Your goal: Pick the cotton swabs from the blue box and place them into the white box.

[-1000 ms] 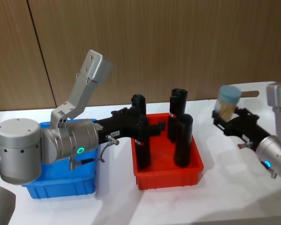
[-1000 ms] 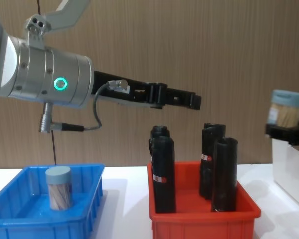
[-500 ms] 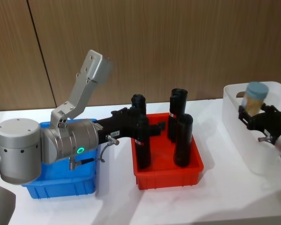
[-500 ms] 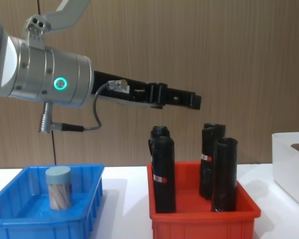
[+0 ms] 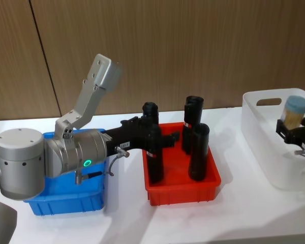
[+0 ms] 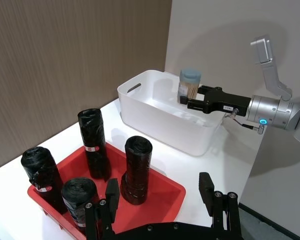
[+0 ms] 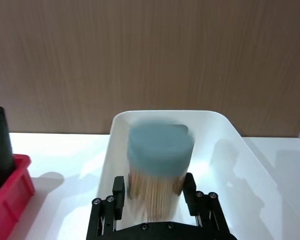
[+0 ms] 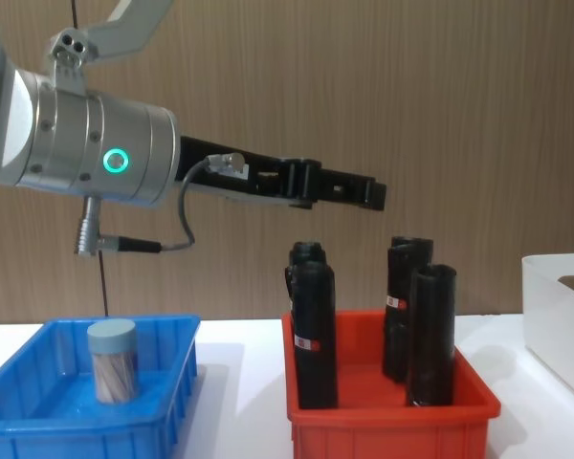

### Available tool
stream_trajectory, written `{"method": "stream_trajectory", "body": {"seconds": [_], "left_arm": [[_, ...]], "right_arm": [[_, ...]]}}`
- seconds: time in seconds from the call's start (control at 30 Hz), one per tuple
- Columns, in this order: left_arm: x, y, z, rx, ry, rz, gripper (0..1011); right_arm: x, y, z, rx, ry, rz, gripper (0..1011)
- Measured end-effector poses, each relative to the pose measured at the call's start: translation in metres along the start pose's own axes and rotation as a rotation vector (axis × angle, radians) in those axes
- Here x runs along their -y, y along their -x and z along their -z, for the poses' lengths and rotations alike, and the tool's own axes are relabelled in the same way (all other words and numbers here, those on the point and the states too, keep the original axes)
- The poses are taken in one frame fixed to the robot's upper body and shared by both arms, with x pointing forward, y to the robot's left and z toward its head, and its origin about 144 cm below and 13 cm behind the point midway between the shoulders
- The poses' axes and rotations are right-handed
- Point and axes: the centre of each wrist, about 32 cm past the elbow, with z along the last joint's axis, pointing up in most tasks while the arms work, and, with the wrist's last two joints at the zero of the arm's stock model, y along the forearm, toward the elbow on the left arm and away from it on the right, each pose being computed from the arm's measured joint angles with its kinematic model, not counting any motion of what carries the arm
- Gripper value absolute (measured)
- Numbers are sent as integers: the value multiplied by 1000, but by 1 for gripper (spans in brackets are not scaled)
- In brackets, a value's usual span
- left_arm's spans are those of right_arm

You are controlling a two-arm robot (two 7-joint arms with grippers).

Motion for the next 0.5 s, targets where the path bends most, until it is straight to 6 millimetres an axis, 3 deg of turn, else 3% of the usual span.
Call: {"method": "stream_trajectory", "body": {"seconds": [0.27,0.5], "left_arm": [[0,0,0,0,0,0,1004],[0,0,0,0,0,0,1004]], "right_arm": [[-3,-8,5,-17,15,25,910],[-4,-13,7,-29,17,38,1001]]}}
